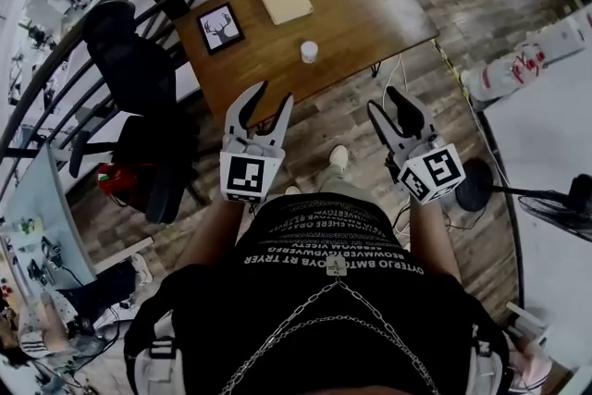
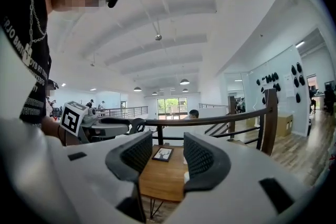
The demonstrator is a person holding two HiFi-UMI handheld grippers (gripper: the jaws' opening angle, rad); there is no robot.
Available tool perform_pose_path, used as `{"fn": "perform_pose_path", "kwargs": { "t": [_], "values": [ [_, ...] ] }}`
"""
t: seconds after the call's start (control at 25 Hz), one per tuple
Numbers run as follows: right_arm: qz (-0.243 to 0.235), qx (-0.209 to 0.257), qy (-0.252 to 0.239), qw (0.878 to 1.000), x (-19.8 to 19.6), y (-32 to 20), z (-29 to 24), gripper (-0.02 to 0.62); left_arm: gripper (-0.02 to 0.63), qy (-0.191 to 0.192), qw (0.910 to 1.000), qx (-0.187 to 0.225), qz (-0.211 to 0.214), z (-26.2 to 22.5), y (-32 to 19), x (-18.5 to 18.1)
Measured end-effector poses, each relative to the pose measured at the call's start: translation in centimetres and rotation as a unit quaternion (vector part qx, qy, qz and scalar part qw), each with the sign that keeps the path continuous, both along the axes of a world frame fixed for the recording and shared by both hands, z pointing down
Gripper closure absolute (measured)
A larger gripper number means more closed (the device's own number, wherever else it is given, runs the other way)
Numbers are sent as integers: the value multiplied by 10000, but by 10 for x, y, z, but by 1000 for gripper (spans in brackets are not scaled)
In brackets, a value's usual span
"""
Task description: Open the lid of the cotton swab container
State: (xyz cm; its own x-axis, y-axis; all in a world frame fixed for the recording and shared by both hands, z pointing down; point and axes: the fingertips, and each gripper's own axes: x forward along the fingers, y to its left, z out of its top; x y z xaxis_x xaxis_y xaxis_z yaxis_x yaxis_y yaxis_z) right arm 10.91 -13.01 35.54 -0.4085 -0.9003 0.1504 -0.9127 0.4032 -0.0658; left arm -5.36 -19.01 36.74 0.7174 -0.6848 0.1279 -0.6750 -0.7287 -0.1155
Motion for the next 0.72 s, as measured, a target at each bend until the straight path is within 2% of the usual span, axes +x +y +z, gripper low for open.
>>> {"fn": "perform_pose_path", "kwargs": {
  "t": [0.44, 0.72],
  "values": [
    [-503, -137, -25, 9986, 31, -79, 8, 422, 423, -17, 9994, -98, -343, 19, -55, 41],
    [-985, -145, -29, 9950, 55, -125, 11, 422, 419, -140, 9960, -191, -866, 29, -87, 57]
  ]
}}
